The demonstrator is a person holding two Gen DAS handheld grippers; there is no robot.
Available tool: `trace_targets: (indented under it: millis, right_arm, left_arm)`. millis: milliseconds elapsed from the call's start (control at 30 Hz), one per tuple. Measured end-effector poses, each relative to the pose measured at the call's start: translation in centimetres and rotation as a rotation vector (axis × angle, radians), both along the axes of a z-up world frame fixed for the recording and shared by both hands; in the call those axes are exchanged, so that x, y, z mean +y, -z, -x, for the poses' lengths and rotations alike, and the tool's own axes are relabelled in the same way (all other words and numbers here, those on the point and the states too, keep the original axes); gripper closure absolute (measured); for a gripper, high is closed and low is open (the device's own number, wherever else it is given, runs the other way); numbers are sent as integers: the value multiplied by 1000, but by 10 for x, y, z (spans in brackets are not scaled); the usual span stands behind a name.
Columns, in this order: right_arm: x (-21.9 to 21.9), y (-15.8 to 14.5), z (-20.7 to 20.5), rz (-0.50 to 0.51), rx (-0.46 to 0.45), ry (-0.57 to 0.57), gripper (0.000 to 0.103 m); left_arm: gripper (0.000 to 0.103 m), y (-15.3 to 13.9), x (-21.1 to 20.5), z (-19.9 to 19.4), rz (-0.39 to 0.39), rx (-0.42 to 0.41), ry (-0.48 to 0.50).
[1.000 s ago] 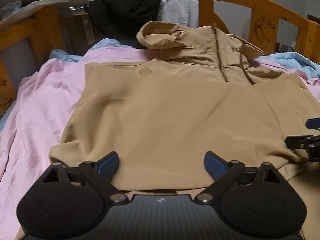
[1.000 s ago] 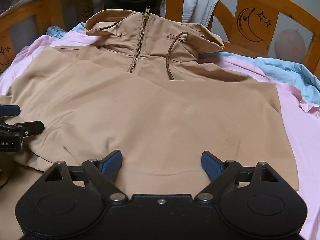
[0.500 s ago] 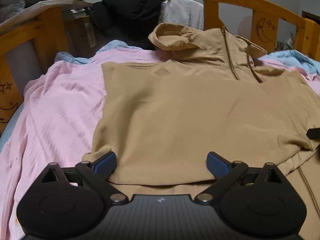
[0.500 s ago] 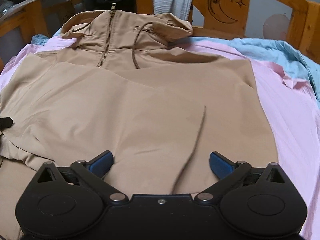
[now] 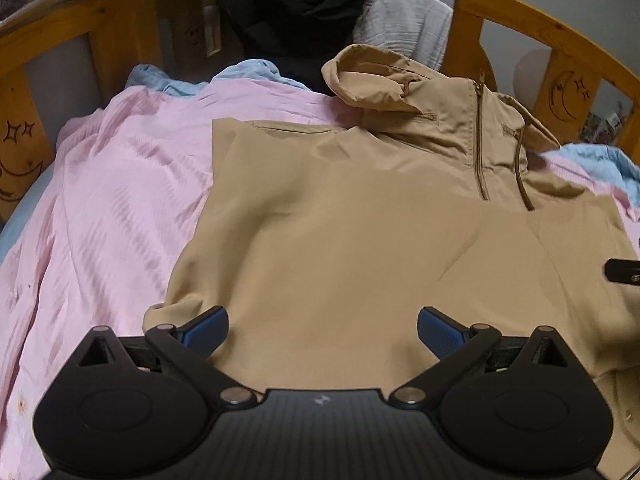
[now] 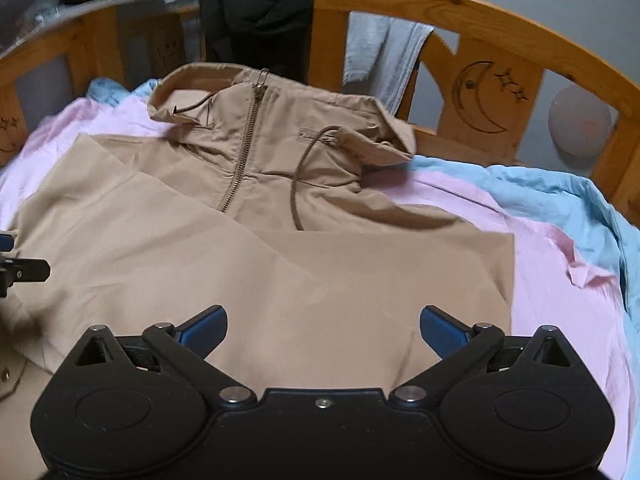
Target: Fold large clothes
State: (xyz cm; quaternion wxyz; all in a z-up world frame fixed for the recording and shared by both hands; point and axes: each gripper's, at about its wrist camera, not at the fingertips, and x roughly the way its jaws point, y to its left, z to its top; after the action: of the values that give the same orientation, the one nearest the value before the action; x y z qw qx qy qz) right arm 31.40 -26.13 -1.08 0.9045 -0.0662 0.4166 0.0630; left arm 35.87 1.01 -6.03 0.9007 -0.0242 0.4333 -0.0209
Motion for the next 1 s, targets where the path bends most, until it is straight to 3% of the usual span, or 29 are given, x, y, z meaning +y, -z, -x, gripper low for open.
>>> trace_targets:
  millis: [300,533,667,733,867,933,1000]
  right_arm:
    - [45,-11,-43,26,109,43,1]
    - [61,-24,-59,86,51,19,1]
    - [66,-28,-67,83,35,6,1]
    - [67,-34,-68,76,-27,-13,1]
    - [60,-64,-77,27,-300,-78,1]
    - [59,-77,-96,-7,-369,-132,2]
    - [67,-88,-122,-32,-385,-209,11]
  left_arm:
    - [1,-23,5,-15,80,-14,-66]
    - [1,-30,5,-23,85,-35,-69]
    - [1,-18,0,-25,75,-41,-50]
    - [1,-8,-5,-25,88,-33,-37]
    - [1,8,-22,-22,91,-52,-7]
    - [1,12,-27,-20,99,-77,6]
    - [1,18,-31,-21,98,-98,23]
